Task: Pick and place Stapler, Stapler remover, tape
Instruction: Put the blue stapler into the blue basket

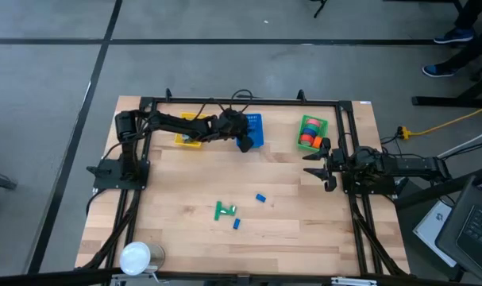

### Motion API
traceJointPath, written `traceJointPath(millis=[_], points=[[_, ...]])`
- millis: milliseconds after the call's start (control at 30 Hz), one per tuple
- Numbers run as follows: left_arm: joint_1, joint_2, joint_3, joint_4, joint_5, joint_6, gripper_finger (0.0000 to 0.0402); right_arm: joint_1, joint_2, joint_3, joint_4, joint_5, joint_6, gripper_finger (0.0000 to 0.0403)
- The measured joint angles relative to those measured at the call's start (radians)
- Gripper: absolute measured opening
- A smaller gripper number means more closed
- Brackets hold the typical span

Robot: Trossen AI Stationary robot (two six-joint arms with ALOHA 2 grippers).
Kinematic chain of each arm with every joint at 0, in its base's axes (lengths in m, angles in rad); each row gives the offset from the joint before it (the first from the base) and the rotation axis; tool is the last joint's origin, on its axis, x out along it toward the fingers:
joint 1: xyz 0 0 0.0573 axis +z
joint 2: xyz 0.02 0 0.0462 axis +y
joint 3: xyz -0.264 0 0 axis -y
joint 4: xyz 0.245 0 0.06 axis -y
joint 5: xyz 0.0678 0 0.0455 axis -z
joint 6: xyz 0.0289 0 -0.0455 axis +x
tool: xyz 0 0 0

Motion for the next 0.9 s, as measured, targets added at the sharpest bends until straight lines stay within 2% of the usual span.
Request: traceJointPath(millis=[200,900], points=[[0.001,0.0,0.0,-0.027,-0.039,0.0,0.0069,0.0,0.0,0.0,0.0,0.0,0.0,0.021],[-0.002,0.0,0.0,0.028,-0.042,0.033,0.0157,0.0,0.0,0.0,0.0,0.0,0.0,0.021]])
